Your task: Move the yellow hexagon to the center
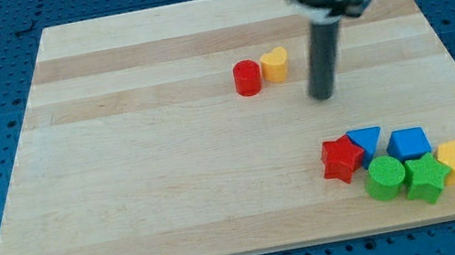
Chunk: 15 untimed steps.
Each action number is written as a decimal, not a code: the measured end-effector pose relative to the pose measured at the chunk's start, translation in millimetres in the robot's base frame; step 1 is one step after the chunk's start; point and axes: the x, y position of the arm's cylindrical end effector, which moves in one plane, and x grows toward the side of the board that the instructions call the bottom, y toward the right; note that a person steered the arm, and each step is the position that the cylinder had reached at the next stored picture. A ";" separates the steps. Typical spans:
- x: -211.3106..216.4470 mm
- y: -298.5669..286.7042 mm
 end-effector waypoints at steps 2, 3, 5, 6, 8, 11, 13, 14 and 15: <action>17.6 188.5; 25.1 205.5; 37.4 205.7; 63.7 204.8; 191.4 201.0; 182.9 117.8; 171.6 84.9; 146.5 80.2; 117.6 78.3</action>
